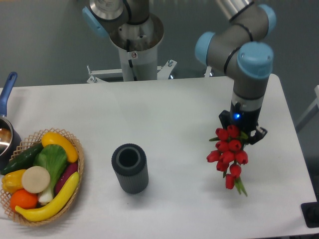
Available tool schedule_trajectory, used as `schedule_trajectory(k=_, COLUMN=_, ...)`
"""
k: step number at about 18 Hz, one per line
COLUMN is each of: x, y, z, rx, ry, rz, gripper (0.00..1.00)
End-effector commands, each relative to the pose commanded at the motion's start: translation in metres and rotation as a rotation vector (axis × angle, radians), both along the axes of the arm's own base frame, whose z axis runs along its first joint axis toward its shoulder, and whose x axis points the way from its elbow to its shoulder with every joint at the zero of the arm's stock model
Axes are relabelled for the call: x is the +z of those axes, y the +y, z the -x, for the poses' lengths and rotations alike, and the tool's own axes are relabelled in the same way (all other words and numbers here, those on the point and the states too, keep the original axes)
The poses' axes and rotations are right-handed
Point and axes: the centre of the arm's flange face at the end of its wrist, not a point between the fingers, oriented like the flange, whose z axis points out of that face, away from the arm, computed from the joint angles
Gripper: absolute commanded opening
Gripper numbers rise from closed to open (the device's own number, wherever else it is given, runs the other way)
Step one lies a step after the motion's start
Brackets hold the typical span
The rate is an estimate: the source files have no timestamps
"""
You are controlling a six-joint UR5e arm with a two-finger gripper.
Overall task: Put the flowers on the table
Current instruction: 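Swing the tulips blooms-down and lower them toward the table, then lay the tulips flat on the table beside the black cup and open the gripper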
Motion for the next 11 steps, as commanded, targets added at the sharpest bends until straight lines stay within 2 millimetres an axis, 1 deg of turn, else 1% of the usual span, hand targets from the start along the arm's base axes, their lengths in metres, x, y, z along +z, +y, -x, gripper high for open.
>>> schedule_trajectory(k=2, x=-0.012, y=0.002, z=0.003, rx=-0.003, ry=-0.014, rz=0.007, gripper=0.39)
schedule_trajectory(k=8, x=-0.025, y=0.012, z=-0.005, rx=-0.014, ry=-0.034, rz=0.012, gripper=0.40)
schedule_trajectory(k=9, x=-0.026, y=0.016, z=-0.009, rx=-0.017, ry=-0.036, rz=0.014, gripper=0.43)
schedule_trajectory(k=10, x=-0.026, y=0.019, z=-0.013, rx=-0.022, ry=-0.036, rz=0.016, gripper=0.49)
schedule_trajectory(k=11, x=-0.024, y=0.021, z=-0.017, rx=-0.026, ry=-0.034, rz=0.016, gripper=0.62)
